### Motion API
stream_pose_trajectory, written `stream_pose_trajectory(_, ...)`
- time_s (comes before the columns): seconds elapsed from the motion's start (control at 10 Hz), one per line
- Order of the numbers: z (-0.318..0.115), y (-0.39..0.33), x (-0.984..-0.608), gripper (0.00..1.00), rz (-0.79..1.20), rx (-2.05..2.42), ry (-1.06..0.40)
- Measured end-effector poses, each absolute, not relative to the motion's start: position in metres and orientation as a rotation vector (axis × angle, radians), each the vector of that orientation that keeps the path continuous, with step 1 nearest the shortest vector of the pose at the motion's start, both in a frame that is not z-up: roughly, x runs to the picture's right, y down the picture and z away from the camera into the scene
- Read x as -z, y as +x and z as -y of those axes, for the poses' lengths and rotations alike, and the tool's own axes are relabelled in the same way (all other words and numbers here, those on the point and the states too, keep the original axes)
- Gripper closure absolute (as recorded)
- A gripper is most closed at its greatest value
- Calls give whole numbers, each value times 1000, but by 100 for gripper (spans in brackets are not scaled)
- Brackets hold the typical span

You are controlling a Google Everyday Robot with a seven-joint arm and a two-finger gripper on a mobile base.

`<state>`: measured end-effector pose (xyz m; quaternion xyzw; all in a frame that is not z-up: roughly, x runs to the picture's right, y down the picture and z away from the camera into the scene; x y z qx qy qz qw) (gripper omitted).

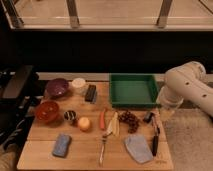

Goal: Place fork in purple bowl

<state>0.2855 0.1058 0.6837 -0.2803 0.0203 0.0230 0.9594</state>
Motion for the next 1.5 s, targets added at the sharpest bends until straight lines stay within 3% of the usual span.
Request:
stream_pose_trajectory(1.2, -106, 285, -685, 35, -35, -44, -569)
stream_pose_trajectory(1.5, -98, 254, -695, 35, -4, 8, -574)
